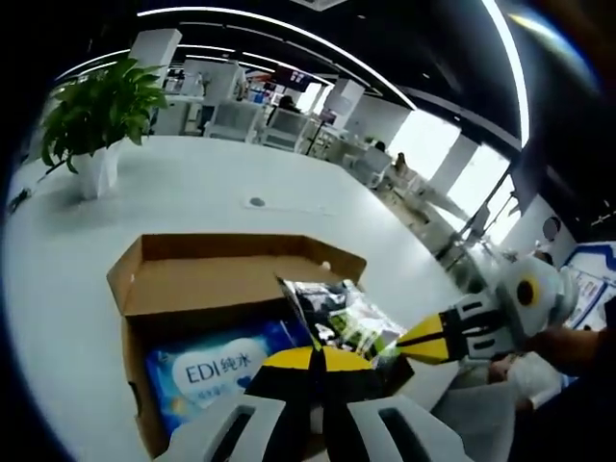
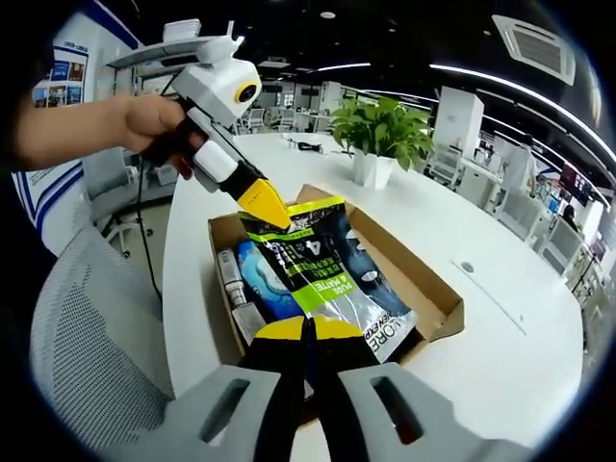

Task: Operate the shoe box by opening the lid, removing the specified soft item, and placing it in the target area until the item is outside and the box remains undamaged.

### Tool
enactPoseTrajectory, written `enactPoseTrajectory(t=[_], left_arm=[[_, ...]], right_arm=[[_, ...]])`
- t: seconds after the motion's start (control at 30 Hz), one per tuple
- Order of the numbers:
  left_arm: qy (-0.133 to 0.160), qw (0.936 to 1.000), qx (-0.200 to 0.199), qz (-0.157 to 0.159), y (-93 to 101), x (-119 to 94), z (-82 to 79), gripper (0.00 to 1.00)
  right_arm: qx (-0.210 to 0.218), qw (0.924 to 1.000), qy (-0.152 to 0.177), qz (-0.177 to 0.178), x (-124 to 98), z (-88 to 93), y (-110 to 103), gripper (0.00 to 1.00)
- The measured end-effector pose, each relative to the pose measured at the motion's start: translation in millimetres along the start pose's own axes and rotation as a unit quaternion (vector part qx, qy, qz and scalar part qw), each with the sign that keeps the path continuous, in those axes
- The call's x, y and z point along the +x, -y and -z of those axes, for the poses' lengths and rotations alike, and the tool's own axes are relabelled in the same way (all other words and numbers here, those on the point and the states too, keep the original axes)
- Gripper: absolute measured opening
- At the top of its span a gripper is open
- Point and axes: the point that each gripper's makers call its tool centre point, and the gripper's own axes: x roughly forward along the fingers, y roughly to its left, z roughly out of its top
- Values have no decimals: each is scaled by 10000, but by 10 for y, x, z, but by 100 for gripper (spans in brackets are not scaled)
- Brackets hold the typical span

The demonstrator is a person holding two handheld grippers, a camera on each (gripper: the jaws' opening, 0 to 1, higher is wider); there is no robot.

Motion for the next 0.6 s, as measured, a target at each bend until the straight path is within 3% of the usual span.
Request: enactPoseTrajectory(t=[0.6], left_arm=[[-30,9994,237,249,311,293,-70,0]], right_arm=[[238,9994,-132,223,-286,200,259,0]])
